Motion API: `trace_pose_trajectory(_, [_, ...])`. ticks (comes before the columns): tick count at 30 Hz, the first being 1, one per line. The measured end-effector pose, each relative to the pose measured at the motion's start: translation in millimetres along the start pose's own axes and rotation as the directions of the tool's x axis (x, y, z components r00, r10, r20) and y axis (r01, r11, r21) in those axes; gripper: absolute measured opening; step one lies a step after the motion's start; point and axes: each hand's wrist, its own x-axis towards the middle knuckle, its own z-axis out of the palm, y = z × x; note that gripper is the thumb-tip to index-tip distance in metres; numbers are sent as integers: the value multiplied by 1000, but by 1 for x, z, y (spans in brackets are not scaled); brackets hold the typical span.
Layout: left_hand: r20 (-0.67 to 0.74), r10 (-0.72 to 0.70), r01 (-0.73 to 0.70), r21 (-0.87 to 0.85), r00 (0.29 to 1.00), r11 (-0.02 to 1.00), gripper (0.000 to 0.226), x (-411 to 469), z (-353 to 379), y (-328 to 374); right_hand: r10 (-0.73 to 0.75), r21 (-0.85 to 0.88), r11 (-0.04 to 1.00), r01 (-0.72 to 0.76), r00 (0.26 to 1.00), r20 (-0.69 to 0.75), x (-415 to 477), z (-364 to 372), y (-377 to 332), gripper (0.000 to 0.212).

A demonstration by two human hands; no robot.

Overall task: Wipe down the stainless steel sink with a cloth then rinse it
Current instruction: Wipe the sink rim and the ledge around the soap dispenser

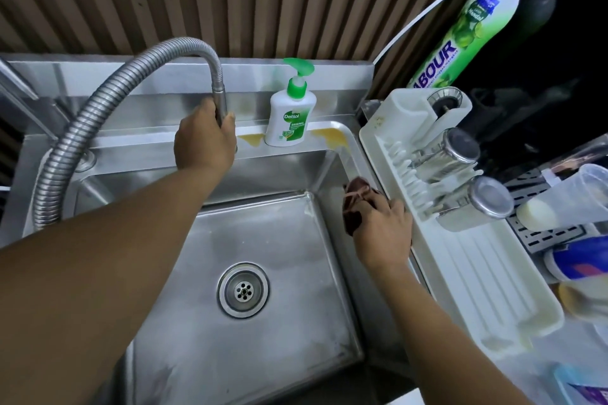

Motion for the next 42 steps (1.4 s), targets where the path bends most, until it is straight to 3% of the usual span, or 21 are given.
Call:
trace_pose_trajectory(4, [-3,8,-8,9,1000,1000,25,0,1,1,162,179,974,-139,979,-124,-6,8,-21,20])
trace_pose_trajectory(6, [-1,7,-7,4,1000,1000,23,1,1,1,206,255,952,-167,969,-136,3,11,-35,39])
trace_pose_trajectory(10, [-9,9,-9,2,1000,1000,23,1,2,-1,171,121,978,-170,985,4,29,25,-49,85])
trace_pose_trajectory(18, [-6,8,-8,4,1000,1000,25,0,4,-2,-9,43,999,3,990,139,77,14,-47,72])
trace_pose_trajectory(21, [6,-1,1,-7,1000,1000,25,-1,2,0,-52,77,996,37,977,205,48,4,-30,75])
trace_pose_trajectory(23, [20,-1,1,-3,1000,1000,25,-1,0,0,-57,100,994,42,986,155,14,6,-15,71])
trace_pose_trajectory(27, [29,6,-7,10,1000,1000,23,-2,-4,1,4,145,989,-2,1000,-18,-72,16,15,63])
trace_pose_trajectory(32, [44,15,-16,6,999,1000,26,-4,-5,2,162,185,969,-161,987,7,-153,17,29,61])
trace_pose_trajectory(34, [44,17,-18,9,999,1000,26,-4,-6,4,245,204,950,-238,970,-7,-147,20,18,56])
trace_pose_trajectory(38, [37,25,-26,15,999,1000,27,-5,-6,4,330,231,923,-309,942,-57,-100,19,-8,18])
trace_pose_trajectory(42, [44,28,-29,14,999,999,28,-6,-4,3,250,252,942,-221,964,-92,-53,19,-23,43])
